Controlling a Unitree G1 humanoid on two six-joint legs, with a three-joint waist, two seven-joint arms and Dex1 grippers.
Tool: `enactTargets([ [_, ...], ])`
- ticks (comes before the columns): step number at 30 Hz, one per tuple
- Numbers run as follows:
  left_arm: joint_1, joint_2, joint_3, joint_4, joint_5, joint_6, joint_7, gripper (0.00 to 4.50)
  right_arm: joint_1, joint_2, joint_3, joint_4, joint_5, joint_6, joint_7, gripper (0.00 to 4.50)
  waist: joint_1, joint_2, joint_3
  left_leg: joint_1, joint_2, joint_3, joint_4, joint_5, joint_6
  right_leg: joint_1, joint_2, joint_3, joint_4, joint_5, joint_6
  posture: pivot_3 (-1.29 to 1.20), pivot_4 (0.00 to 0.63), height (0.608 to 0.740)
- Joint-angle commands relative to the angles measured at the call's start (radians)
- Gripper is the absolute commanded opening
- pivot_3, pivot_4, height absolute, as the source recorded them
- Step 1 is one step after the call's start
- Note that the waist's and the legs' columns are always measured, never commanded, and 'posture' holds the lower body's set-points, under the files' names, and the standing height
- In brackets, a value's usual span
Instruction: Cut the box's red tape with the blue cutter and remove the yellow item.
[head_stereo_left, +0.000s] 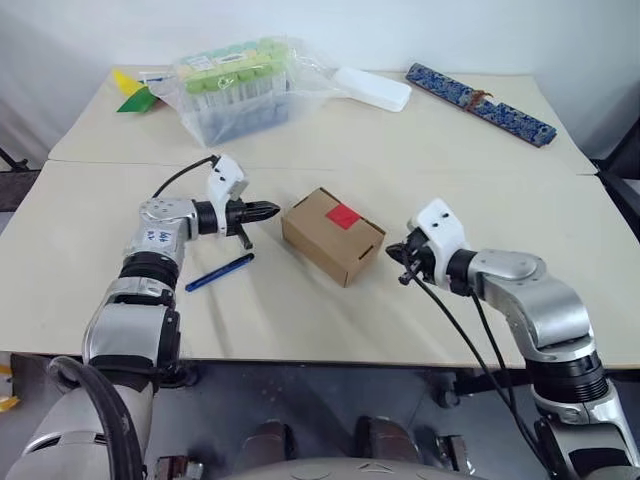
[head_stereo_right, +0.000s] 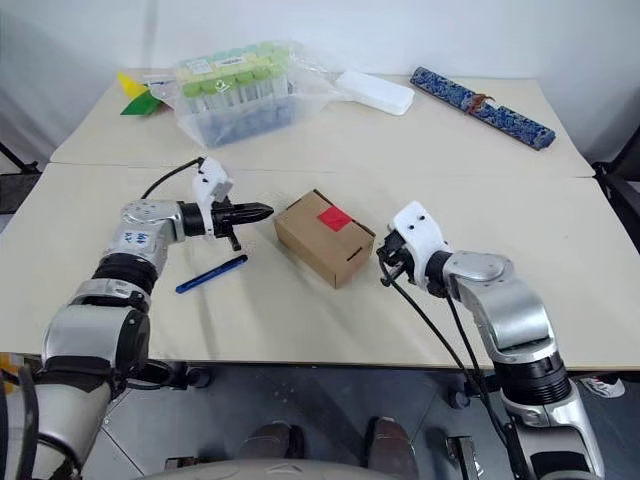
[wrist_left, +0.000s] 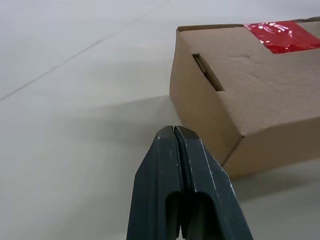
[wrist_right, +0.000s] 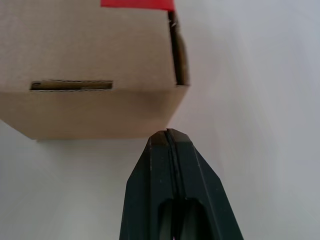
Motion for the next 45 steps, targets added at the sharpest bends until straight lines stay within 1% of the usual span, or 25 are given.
enactTargets([
  [1, -0.04, -0.013, 0.003, 0.027, 0.014, -0.034, -0.004, 0.02, -0.015, 0.006, 0.012, -0.055, 0.017, 0.015, -0.013, 0.0, 0.0, 0.0, 0.0, 0.0, 0.0, 0.0, 0.0, 0.0, 0.0, 0.0, 0.0, 0.0, 0.0, 0.0, 0.0, 0.0, 0.15, 0.74],
  [7, -0.048, -0.04, 0.001, 0.033, 0.023, -0.045, -0.05, 0.02, -0.017, 0.003, 0.033, -0.086, 0.039, 0.048, -0.012, 0.0, -0.001, 0.0, 0.0, 0.0, 0.0, 0.0, 0.0, 0.0, 0.0, 0.0, 0.0, 0.0, 0.0, 0.0, 0.0, 0.0, 0.15, 0.74],
  [14, -0.041, -0.08, -0.016, 0.015, 0.032, -0.055, -0.103, 0.02, -0.001, -0.029, 0.048, -0.145, 0.069, 0.095, 0.009, 0.0, 0.0, 0.0, 0.0, 0.0, 0.0, 0.0, 0.0, 0.0, 0.0, 0.0, 0.0, 0.0, 0.0, 0.0, 0.0, 0.0, 0.15, 0.74],
  [23, -0.038, -0.113, -0.032, -0.003, 0.034, -0.054, -0.144, 0.02, -0.006, -0.064, 0.032, -0.123, 0.066, 0.086, 0.01, 0.0, 0.002, 0.0, 0.0, 0.0, 0.0, 0.0, 0.0, 0.0, 0.0, 0.0, 0.0, 0.0, 0.0, 0.0, 0.0, 0.0, 0.15, 0.74],
  [29, -0.046, -0.138, -0.037, -0.003, 0.038, -0.054, -0.149, 0.02, -0.032, -0.083, 0.029, -0.072, 0.056, 0.056, 0.013, 0.0, 0.001, 0.0, 0.0, 0.0, 0.0, 0.0, 0.0, 0.0, 0.0, 0.0, 0.0, 0.0, 0.0, 0.0, 0.0, 0.0, 0.15, 0.74],
  [33, -0.042, -0.151, -0.043, -0.004, 0.043, -0.057, -0.151, 0.02, -0.04, -0.086, 0.036, -0.072, 0.063, 0.061, 0.019, 0.0, 0.002, 0.0, 0.0, 0.0, 0.0, 0.0, 0.0, 0.0, 0.0, 0.0, 0.0, 0.0, 0.0, 0.0, 0.0, 0.0, 0.15, 0.74],
  [41, -0.046, -0.134, -0.034, 0.012, 0.052, -0.068, -0.119, 0.02, -0.013, -0.116, 0.034, -0.104, 0.077, 0.08, 0.035, 0.0, 0.003, 0.0, 0.0, 0.0, 0.0, 0.0, 0.001, 0.0, 0.0, 0.0, 0.0, 0.0, 0.0, 0.0, 0.0, 0.0, 0.15, 0.74],
  [45, -0.051, -0.14, -0.03, 0.013, 0.054, -0.068, -0.114, 0.02, -0.013, -0.121, 0.032, -0.113, 0.088, 0.092, 0.047, 0.0, 0.002, 0.0, 0.0, 0.0, 0.0, 0.0, 0.001, 0.0, 0.0, 0.0, 0.0, 0.0, 0.0, 0.0, 0.0, 0.0, 0.15, 0.74],
])
